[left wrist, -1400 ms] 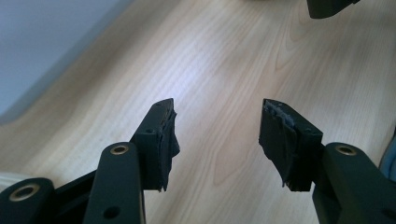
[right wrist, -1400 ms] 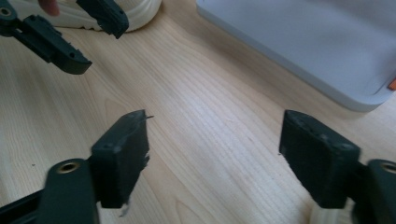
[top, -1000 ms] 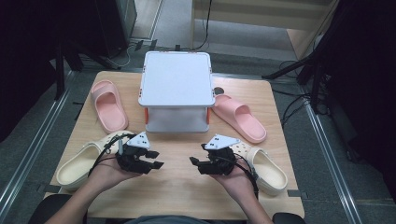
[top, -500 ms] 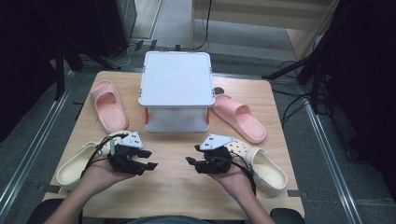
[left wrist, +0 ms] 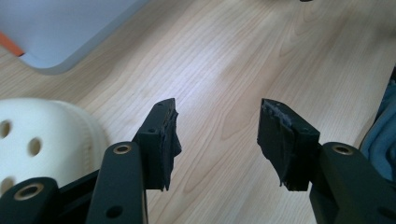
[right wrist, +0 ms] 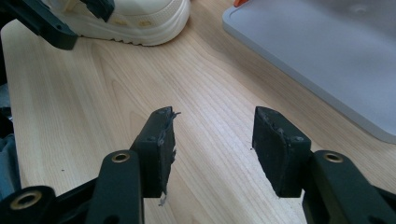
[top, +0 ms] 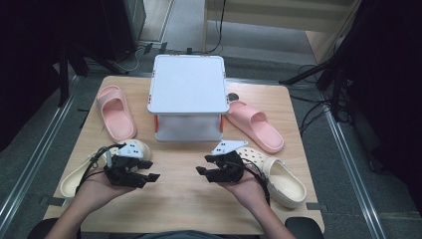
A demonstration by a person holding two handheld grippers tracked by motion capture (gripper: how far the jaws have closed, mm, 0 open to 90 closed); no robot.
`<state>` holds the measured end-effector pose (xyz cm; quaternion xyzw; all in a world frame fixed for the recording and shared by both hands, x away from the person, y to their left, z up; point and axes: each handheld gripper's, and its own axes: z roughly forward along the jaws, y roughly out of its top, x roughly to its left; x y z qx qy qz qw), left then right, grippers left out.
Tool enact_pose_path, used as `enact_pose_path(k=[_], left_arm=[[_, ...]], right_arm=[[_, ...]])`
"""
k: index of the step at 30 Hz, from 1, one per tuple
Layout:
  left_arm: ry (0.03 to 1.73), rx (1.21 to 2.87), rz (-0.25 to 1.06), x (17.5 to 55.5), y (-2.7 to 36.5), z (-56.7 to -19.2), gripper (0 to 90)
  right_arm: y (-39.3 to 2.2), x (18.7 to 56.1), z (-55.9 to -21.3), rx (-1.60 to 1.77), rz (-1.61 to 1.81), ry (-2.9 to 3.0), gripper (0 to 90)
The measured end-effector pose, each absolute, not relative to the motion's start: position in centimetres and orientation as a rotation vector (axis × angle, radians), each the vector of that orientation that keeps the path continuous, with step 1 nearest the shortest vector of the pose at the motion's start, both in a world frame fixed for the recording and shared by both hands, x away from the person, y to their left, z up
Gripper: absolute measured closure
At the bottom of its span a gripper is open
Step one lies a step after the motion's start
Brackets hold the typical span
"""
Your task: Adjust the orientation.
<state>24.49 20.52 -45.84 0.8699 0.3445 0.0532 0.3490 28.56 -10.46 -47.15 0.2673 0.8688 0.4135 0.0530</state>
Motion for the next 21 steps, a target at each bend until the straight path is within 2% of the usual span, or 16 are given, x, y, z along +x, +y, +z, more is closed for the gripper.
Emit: enact_pose_path(k=[21], left_arm=[[1.068,2.195,0.237,22.0,25.6,-44.5,47.5]], right_arm=[[-8.7,29.7,-47.1,0.762,1.249,2.694,49.3]])
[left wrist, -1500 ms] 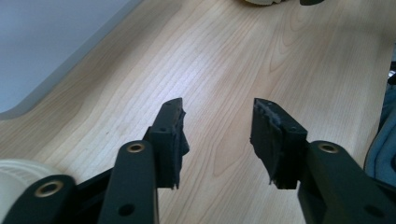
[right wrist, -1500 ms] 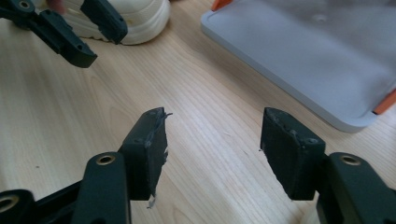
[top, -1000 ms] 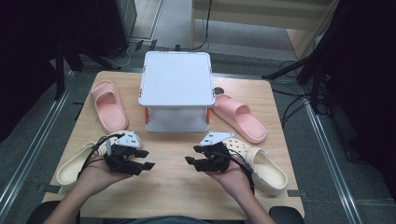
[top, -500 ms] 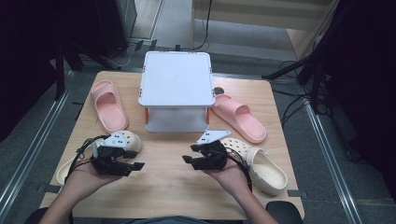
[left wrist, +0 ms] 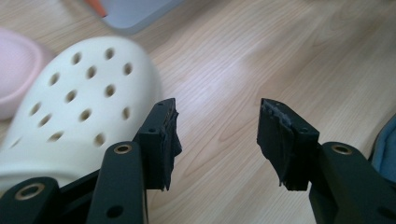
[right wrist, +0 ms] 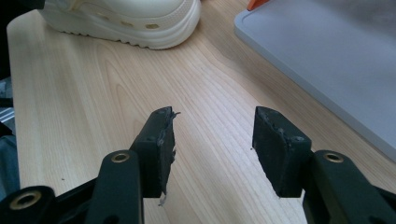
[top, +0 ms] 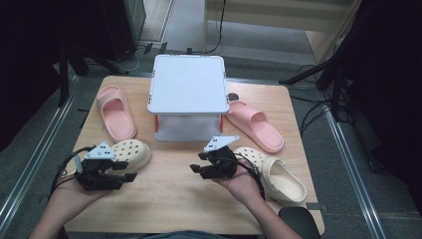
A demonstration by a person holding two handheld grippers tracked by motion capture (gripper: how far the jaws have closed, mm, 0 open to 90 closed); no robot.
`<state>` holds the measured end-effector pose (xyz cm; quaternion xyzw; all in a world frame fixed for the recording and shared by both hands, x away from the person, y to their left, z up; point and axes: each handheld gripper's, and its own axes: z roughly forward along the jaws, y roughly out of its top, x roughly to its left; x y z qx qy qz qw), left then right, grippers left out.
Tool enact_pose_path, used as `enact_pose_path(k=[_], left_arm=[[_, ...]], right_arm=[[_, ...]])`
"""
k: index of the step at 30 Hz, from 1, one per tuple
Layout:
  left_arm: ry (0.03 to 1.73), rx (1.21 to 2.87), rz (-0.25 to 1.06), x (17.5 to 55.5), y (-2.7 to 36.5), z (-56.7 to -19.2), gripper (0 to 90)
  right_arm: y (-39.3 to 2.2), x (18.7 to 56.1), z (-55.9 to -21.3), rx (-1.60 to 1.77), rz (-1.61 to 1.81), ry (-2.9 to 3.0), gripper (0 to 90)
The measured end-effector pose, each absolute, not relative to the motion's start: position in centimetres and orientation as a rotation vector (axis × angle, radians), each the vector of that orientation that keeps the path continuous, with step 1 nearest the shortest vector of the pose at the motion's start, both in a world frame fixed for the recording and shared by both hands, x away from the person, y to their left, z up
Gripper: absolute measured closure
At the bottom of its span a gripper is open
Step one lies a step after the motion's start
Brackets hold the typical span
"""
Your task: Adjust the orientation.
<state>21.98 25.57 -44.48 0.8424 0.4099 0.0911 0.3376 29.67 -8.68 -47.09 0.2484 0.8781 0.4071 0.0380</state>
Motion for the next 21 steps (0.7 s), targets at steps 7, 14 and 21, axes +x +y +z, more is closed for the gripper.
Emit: enact_pose_path(k=[7,14,21], left_arm=[[1.121,2.163,0.278,21.2,28.0,-44.1,49.2],[1.192,2.162,0.320,21.0,30.1,-44.2,51.5],[1.267,2.167,0.272,21.9,31.1,-46.2,58.8]], right_arm=[[-8.1,29.9,-47.1,0.747,1.236,2.715,49.1],[-8.0,29.9,-47.1,0.745,1.226,2.715,48.8],[-8.1,29.9,-47.2,0.746,1.223,2.712,48.6]])
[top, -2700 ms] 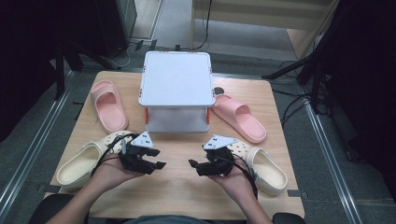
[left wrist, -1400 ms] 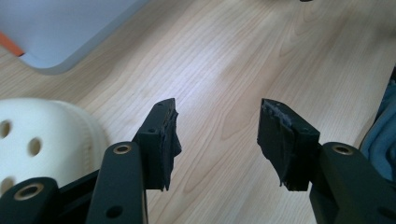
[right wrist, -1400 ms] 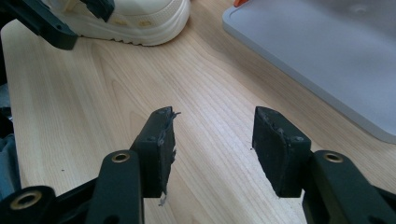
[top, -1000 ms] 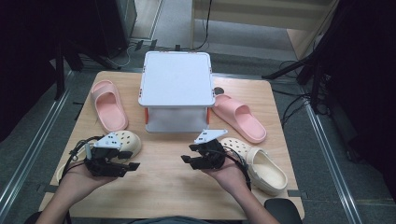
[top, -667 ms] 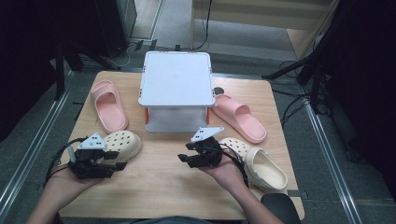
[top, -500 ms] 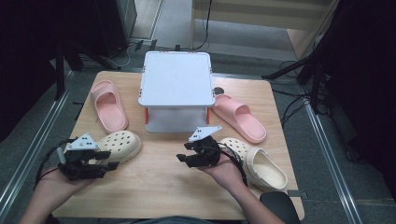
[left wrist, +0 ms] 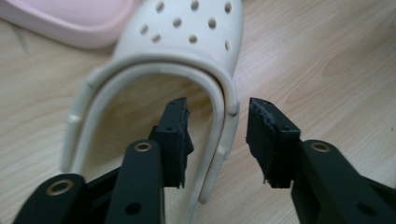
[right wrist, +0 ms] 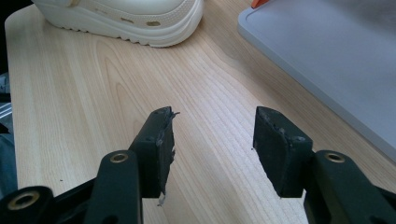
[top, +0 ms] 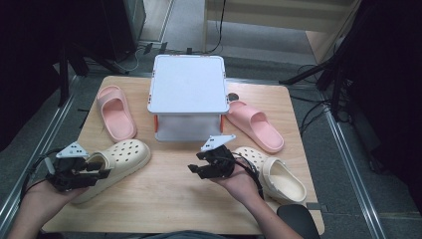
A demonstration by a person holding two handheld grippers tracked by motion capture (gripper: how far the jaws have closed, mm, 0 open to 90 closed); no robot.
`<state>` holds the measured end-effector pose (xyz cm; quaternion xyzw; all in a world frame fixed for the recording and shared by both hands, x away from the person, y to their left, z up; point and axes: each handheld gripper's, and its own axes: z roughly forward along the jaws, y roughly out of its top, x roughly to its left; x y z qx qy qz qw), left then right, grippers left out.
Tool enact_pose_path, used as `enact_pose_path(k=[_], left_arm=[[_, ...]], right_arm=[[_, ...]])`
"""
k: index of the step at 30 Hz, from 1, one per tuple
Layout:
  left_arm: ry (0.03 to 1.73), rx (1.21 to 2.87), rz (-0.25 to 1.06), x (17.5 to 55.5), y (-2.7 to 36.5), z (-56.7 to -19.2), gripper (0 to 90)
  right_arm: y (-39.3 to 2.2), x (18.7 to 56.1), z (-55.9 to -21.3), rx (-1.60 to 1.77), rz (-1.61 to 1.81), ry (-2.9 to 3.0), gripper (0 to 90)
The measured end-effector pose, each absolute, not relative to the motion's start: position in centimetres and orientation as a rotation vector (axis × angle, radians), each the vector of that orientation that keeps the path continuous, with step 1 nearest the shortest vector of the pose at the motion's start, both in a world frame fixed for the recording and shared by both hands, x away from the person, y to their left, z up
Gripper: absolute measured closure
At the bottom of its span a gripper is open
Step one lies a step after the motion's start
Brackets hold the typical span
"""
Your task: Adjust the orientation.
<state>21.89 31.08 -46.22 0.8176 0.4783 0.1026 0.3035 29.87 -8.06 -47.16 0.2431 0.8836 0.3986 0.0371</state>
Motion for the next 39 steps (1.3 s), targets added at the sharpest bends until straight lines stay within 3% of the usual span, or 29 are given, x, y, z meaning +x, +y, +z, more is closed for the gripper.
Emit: enact_pose_path(k=[5,10,17,21,28,39], left_arm=[[1.261,2.213,0.260,22.6,30.3,-47.5,64.2],[1.222,2.236,0.251,23.3,29.9,-48.0,75.1],[1.212,2.213,0.323,23.4,30.0,-47.1,77.1],[1.196,2.171,0.289,23.6,29.4,-46.1,77.4],[1.078,2.164,0.217,24.5,26.0,-45.0,77.2],[0.875,2.284,0.159,26.0,18.4,-45.4,76.9]], right_arm=[[-8.0,29.8,-47.2,0.742,1.216,2.715,48.3],[-7.9,29.7,-47.3,0.736,1.206,2.720,48.1],[-8.0,29.8,-47.3,0.746,1.208,2.713,48.0],[-8.2,29.7,-47.3,0.750,1.213,2.699,48.1],[-9.2,29.3,-47.1,0.795,1.229,2.664,48.2],[-11.1,28.3,-47.0,0.886,1.246,2.590,48.2]])
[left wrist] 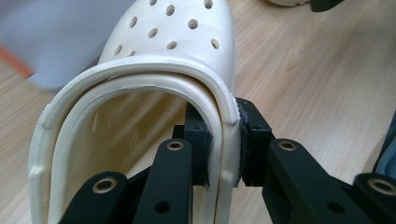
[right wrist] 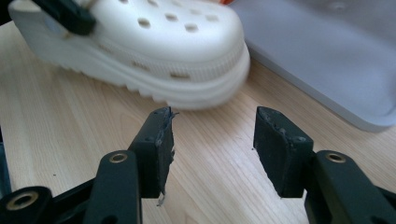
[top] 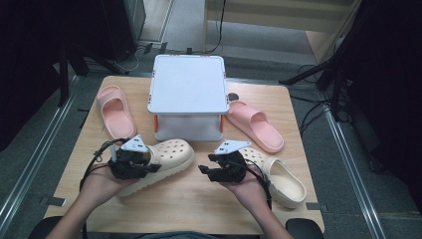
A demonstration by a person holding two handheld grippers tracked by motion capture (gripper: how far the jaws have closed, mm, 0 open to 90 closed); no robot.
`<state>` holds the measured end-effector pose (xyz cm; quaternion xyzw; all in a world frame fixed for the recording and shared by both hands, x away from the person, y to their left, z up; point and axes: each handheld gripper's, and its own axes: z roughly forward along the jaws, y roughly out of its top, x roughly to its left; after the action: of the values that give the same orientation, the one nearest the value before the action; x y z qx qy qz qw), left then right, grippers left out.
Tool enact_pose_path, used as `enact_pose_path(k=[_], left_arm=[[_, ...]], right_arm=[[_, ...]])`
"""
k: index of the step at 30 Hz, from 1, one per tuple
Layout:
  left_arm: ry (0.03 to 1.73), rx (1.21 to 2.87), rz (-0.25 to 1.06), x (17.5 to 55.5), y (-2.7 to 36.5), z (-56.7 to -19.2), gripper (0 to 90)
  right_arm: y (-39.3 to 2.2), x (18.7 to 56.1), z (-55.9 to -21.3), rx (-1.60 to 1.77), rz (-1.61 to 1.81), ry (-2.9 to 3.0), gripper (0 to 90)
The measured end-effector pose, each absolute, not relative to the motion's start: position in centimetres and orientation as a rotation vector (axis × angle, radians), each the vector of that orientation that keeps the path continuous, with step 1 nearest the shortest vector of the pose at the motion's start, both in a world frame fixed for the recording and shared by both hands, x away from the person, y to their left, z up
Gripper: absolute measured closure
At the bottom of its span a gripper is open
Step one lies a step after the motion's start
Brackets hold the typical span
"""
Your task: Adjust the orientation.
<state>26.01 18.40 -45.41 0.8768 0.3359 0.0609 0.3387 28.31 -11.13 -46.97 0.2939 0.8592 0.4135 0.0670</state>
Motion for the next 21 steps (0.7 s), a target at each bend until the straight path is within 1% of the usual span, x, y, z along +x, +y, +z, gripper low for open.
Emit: enact_pose_path(k=[7,15,17,18,21], left_arm=[[0.790,2.355,0.114,26.6,14.9,-46.5,76.4],[0.747,2.384,0.062,26.5,14.1,-47.4,74.8],[0.760,2.378,0.043,26.6,14.3,-47.4,68.9],[0.774,2.383,0.031,26.7,14.4,-47.4,64.1],[0.764,2.372,0.031,26.5,15.1,-47.0,61.6]], right_arm=[[-12.1,27.8,-47.0,0.943,1.251,2.557,48.3],[-11.8,27.1,-47.5,0.965,1.247,2.565,48.9],[-11.5,27.1,-47.8,0.966,1.247,2.571,49.0],[-11.4,27.1,-47.9,0.965,1.246,2.575,49.1],[-11.1,27.2,-48.1,0.975,1.251,2.581,49.4]])
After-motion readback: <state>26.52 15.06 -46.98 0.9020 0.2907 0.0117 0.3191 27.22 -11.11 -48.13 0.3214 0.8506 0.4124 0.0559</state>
